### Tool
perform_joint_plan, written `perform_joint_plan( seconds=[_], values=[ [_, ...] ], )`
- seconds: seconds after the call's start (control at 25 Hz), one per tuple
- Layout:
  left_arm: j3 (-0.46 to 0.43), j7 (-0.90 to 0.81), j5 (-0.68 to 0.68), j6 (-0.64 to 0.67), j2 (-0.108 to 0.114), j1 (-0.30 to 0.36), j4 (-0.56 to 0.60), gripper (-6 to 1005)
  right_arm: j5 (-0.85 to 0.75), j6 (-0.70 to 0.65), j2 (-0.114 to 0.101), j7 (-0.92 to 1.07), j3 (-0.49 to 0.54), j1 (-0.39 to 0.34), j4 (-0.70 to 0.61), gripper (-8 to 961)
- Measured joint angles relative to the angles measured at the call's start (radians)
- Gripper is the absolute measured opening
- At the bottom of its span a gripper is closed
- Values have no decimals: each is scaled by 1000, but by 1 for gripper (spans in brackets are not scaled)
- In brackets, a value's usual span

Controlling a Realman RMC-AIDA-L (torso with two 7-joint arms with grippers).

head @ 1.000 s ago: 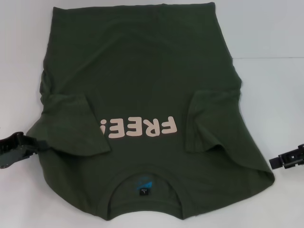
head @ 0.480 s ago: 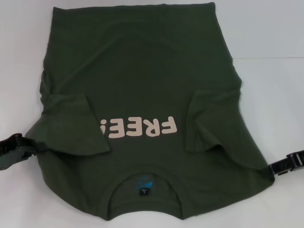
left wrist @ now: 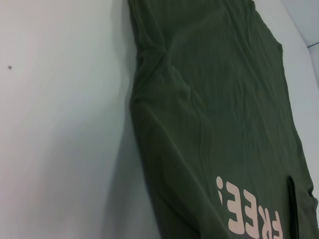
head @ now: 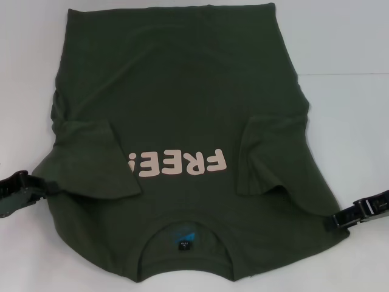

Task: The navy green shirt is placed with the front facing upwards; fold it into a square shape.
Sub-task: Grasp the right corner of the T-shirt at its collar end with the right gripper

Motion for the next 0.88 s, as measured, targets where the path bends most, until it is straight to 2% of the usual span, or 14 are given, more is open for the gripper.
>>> perform_joint_plan(
  seconds=[0.32,0.64,0.88],
  values=[
    [1,0,0,-1,0,-3,0,45,-7,-3,18,7,-27,19,1,629],
    [0,0,0,-1,0,-3,0,46,-8,-8,-8,37,-28,11,-9,628],
    [0,-4,-1,-1,0,-2,0,45,-21,-7,-6,41,-34,12,-11,628]
  ],
)
